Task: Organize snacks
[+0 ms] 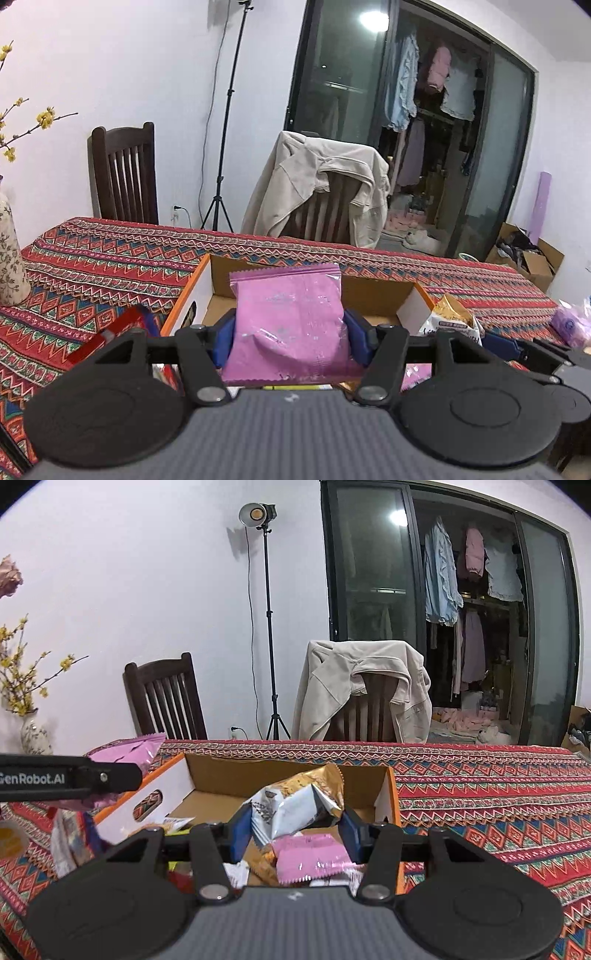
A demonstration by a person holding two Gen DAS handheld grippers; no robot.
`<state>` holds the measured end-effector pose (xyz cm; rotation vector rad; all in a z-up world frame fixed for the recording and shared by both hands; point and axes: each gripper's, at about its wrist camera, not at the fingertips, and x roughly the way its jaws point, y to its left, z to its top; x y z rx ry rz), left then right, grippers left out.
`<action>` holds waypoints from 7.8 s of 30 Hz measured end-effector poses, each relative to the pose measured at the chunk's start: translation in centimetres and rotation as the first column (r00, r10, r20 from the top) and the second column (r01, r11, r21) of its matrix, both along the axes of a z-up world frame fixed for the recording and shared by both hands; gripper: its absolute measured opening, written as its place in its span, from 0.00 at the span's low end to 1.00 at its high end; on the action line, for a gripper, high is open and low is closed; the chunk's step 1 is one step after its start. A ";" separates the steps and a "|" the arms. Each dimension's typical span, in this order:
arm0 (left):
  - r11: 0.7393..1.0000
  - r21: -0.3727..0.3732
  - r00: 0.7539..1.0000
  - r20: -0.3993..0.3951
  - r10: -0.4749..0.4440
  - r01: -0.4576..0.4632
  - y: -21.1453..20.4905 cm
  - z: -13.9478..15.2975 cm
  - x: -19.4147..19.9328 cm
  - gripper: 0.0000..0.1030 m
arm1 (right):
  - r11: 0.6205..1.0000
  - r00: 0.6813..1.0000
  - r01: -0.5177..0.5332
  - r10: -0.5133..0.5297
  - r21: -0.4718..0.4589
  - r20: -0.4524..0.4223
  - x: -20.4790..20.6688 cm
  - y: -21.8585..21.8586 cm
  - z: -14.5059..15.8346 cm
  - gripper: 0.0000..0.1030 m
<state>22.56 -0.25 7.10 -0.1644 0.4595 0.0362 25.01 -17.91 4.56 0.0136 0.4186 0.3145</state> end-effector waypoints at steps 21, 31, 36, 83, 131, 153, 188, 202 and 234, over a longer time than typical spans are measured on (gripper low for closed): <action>0.998 0.008 0.996 -0.049 0.070 -0.070 1.2 -5.0 5.3 0.60 | 1.000 0.999 0.017 -0.017 0.013 -0.033 4.8 0.7 -4.4 0.48; 0.998 -0.026 0.998 0.026 0.065 -0.064 1.5 -4.2 3.6 0.86 | 0.999 0.999 0.022 -0.021 0.028 -0.037 4.2 0.4 -4.4 0.72; 0.997 -0.042 0.995 0.068 0.069 -0.067 1.7 -3.9 3.1 1.00 | 0.998 0.998 0.038 -0.036 0.041 -0.049 4.3 0.2 -4.5 0.83; 1.000 -0.003 0.999 0.039 0.028 -0.028 4.8 -3.4 -9.5 1.00 | 0.999 1.000 0.007 -0.007 -0.052 -0.006 -7.1 -2.5 -3.3 1.00; 0.996 -0.070 0.998 -0.025 0.050 -0.051 7.4 -8.9 -12.2 1.00 | 0.992 0.990 0.030 -0.046 -0.123 -0.134 -10.6 -1.9 -6.8 1.00; 0.991 -0.119 0.997 -0.056 0.052 -0.058 8.2 -9.2 -11.8 1.00 | 0.973 0.982 0.006 -0.050 -0.230 -0.184 -4.0 1.0 -8.0 0.98; 0.985 -0.162 0.997 -0.042 0.060 -0.066 8.9 -9.1 -12.1 1.00 | 0.944 0.996 -0.092 0.082 -0.317 -0.046 -6.0 3.3 -8.2 0.64; 0.974 -0.219 0.998 -0.046 0.041 -0.051 9.6 -9.1 -12.2 1.00 | 0.857 0.978 -0.207 0.182 -0.471 -0.099 -4.2 6.8 -8.4 0.27; 0.996 -0.078 0.989 -0.144 0.030 -0.042 5.8 -7.6 -10.3 1.00 | 0.987 0.993 -0.119 0.119 0.108 0.001 -8.1 -3.3 -6.6 0.11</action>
